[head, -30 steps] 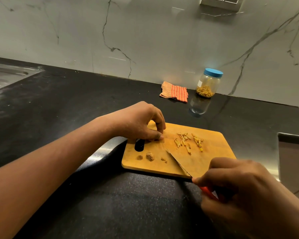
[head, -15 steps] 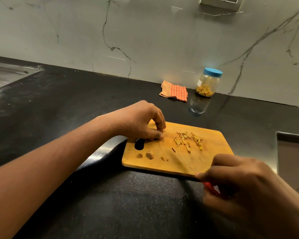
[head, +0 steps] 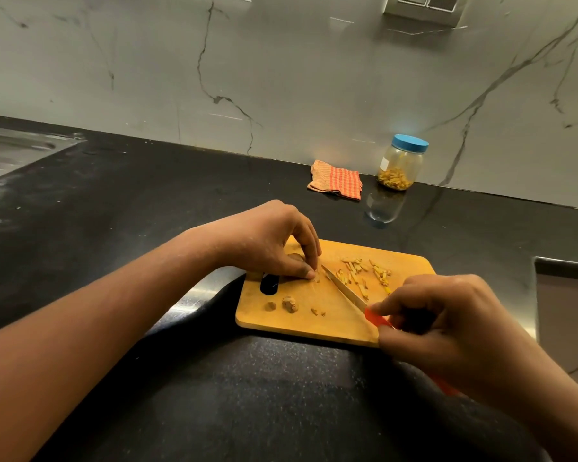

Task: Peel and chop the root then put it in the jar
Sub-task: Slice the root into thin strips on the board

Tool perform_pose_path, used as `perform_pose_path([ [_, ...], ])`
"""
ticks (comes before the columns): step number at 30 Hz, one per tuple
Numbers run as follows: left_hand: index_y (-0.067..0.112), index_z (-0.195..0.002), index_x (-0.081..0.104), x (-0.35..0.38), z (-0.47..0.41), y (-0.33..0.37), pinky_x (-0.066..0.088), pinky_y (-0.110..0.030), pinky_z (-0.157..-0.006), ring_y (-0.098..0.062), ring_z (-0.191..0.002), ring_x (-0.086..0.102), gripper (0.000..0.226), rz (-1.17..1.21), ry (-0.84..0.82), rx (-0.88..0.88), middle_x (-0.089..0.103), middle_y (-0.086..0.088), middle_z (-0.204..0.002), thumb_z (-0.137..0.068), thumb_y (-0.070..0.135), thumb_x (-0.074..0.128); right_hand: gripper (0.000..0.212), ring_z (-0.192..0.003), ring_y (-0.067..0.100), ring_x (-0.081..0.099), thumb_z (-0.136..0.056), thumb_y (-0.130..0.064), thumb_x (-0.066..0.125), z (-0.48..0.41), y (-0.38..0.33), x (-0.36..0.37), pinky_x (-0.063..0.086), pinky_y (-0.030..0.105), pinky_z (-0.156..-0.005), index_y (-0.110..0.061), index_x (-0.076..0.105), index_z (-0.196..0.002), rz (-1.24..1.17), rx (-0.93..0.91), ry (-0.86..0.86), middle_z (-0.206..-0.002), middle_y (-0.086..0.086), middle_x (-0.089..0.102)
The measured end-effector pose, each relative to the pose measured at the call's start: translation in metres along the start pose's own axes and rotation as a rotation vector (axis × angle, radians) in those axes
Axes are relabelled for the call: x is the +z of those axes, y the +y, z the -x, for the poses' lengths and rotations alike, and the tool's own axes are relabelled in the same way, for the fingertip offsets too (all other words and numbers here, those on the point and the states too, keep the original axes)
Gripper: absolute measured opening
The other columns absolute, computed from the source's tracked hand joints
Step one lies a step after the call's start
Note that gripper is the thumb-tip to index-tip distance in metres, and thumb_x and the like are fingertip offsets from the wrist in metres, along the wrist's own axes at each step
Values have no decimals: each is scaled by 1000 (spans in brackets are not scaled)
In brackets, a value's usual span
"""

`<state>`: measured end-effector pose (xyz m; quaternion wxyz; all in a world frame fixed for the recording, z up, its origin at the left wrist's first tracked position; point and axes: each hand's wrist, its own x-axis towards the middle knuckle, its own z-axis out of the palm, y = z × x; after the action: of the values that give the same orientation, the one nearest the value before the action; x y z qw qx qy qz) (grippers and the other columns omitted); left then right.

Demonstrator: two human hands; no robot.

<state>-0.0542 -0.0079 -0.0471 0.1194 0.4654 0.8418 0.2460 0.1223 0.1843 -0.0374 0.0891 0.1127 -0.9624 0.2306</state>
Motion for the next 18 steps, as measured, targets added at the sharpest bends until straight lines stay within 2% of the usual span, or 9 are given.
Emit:
perform_pose_path([
  [3,27,-96,76,2,0,2,42,-16,-95,-3,-111,58,16,30,83,26,65,17,-113,-81,31,76,16,-67,10,65,-65,-30,76,3,2,3,51,17,-54,-30,77,-82,-126,72,53,-72,-12,68],
  [6,28,-97,76,5,-1,7,47,-29,-102,-7,-112,58,19,58,137,48,65,16,-113,-79,34,77,18,-60,10,64,-65,-16,79,6,2,2,48,13,-51,-28,77,-78,-224,98,92,-67,-9,69],
  [8,29,-99,76,6,0,10,46,-31,-103,-6,-113,58,23,87,116,52,65,17,-112,-77,37,77,19,-58,10,63,-65,-12,79,8,-1,0,46,11,-50,-27,78,-77,-264,101,84,-65,-7,69],
  [11,32,-100,75,7,0,11,45,-29,-102,-2,-113,57,24,97,71,60,64,23,-109,-77,38,77,18,-58,12,64,-66,-13,80,12,-3,-3,47,13,-50,-26,78,-78,-300,82,56,-65,-5,70],
  [18,32,-100,75,2,2,11,40,-31,-107,-1,-116,53,24,76,-17,62,63,23,-110,-77,30,79,19,-55,14,64,-65,-19,78,18,-7,-7,49,19,-47,-33,76,-77,-342,66,25,-64,-6,70],
])
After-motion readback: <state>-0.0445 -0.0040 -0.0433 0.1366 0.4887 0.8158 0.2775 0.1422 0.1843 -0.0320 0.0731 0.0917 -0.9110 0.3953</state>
